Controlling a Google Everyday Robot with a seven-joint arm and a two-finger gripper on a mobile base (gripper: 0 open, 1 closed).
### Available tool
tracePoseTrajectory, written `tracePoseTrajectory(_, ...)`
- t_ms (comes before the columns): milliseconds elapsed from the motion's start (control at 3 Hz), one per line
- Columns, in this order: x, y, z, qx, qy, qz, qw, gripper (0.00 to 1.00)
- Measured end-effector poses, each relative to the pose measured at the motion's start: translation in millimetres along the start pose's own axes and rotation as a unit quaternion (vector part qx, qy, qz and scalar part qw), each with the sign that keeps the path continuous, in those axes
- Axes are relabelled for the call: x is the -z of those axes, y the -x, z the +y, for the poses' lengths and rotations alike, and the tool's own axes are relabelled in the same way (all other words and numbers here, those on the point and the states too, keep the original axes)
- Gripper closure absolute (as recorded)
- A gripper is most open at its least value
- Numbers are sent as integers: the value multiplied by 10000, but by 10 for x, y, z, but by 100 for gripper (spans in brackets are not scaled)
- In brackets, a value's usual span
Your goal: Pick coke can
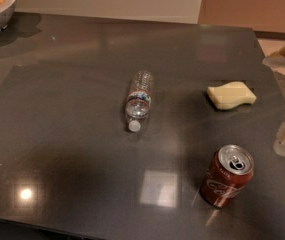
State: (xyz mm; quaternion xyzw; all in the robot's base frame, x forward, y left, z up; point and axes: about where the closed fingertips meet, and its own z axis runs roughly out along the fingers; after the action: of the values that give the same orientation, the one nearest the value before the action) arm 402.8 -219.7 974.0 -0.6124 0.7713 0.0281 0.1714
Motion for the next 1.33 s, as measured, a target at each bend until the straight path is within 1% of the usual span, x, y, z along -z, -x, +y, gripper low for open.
tracePoseTrajectory(333, -95, -3, 296, 119, 240, -264, 9993, 0)
tracePoseTrajectory(667, -261, -21, 528, 211, 381, -437, 9981, 0)
tracePoseTrajectory(1000, -454, -19, 697, 291, 505, -583, 9966, 0)
tracePoseTrajectory(1333, -584, 19, 816, 337, 613, -765, 9946, 0)
